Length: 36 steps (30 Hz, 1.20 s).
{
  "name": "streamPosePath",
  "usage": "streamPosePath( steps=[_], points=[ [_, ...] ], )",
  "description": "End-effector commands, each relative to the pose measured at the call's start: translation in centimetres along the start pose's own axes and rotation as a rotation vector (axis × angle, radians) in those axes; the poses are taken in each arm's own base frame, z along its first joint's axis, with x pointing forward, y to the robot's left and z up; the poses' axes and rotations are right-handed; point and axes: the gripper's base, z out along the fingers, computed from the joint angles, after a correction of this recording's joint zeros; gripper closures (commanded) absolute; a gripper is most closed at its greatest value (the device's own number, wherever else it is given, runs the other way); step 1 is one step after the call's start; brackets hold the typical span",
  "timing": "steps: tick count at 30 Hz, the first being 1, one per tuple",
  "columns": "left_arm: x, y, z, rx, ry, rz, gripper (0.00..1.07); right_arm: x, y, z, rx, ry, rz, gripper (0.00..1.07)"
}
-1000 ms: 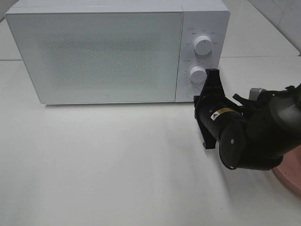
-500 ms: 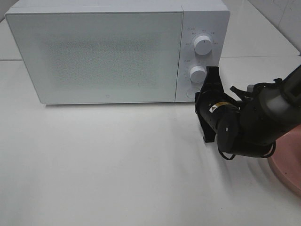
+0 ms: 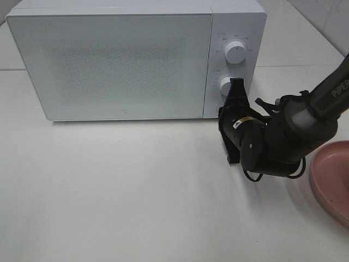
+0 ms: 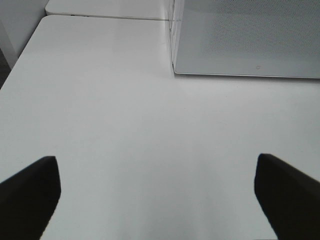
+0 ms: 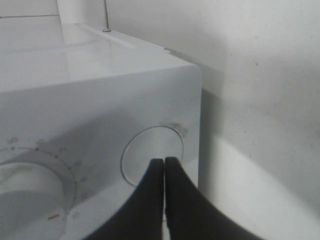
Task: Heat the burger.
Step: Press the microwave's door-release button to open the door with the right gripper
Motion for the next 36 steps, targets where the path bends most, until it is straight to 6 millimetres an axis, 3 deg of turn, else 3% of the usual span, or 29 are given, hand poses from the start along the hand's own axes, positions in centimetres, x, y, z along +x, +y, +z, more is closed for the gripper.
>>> streamPosePath(
  steps=[1,17,36],
  points=[
    [0.1,-0.1,-0.1,0.007,-0.028,-0.004,0.09,0.0,0.4,0.2,-0.019,-0.005,-0.007,1.07],
    [0.1,-0.1,-0.2,0.006,-0.029,-0.003,0.09,-0.6,1.9,1.5,-0.119,-0.083,-0.004,1.07],
    [0.1,-0.1,-0.2,0.005,-0.029,-0.003,0.09,-0.1,5.6,3.2,-0.300,-0.182,0.040,1.07]
  ],
)
